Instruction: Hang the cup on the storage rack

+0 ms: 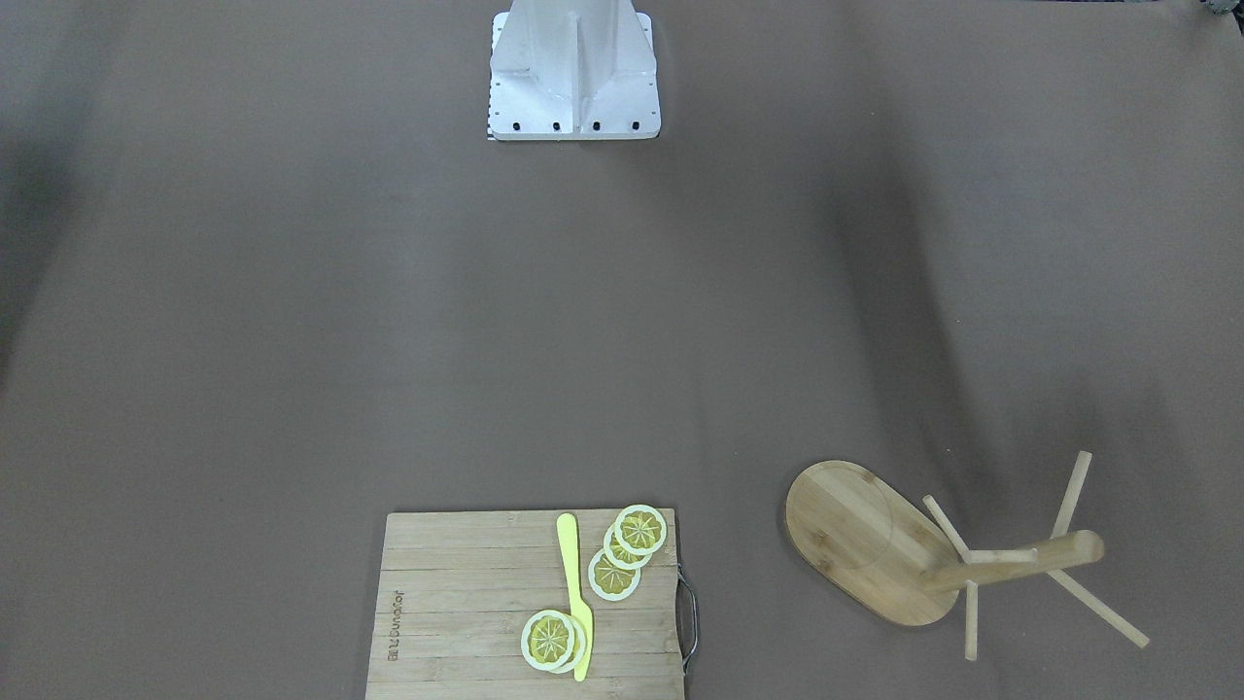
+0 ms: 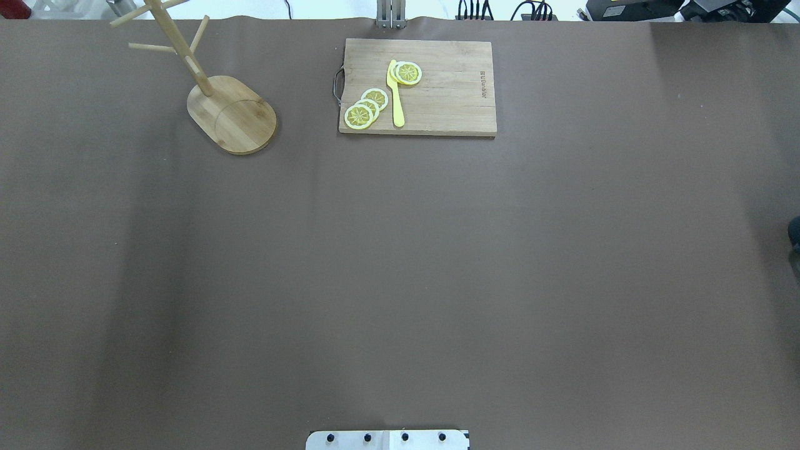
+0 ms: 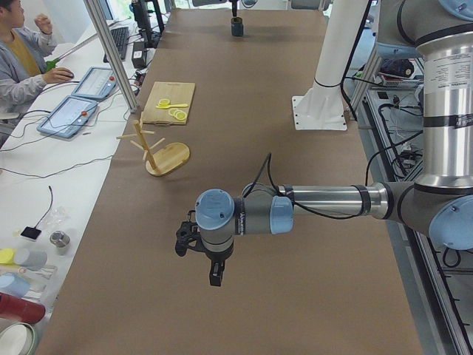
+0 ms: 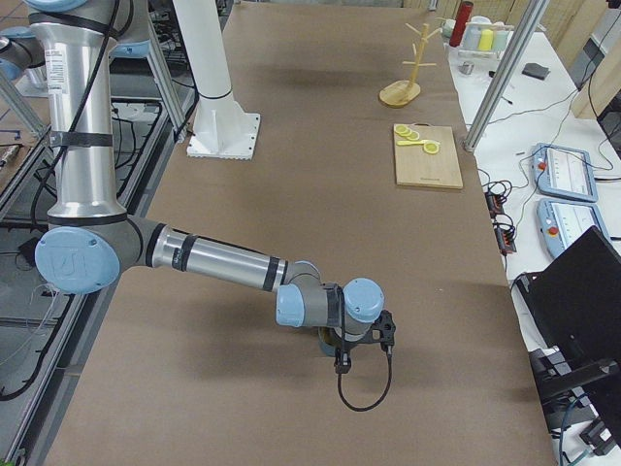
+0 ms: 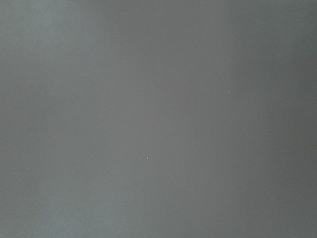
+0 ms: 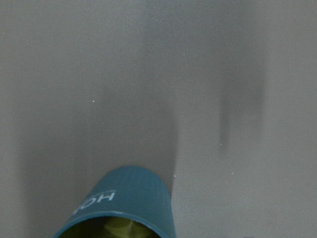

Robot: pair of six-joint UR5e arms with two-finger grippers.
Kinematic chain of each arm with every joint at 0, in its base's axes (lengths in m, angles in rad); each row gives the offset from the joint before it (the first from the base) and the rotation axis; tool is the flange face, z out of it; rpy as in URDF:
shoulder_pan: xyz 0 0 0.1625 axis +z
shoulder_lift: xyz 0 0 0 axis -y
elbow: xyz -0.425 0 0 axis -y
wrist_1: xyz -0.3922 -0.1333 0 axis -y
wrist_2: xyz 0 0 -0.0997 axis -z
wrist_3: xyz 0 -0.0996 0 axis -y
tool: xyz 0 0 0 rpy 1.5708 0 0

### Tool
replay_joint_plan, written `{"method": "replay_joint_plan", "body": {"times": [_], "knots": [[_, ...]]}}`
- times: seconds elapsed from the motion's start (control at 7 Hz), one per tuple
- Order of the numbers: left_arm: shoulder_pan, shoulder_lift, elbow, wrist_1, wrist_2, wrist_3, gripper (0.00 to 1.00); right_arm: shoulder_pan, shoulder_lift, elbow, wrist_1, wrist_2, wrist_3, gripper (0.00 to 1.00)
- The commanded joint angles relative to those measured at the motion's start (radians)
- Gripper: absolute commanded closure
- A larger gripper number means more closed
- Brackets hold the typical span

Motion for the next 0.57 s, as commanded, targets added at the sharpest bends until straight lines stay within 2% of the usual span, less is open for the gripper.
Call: {"method": "replay_joint_plan", "body": {"times": [0.0, 0.14, 0.43], "knots": [[0.0, 0.0, 0.006, 0.0, 0.0, 0.001, 0.01, -0.007, 0.009, -0.008, -0.001, 0.0, 0.003, 0.74], [0.0, 0.0, 0.006, 0.0, 0.0, -0.001, 0.01, -0.008, 0.012, -0.01, -0.001, 0.0, 0.003, 1.0], [0.0, 0.0, 0.003, 0.0, -0.001, -0.001, 0.01, -0.01, 0.034, -0.01, -0.004, 0.01, 0.003, 1.0]]}}
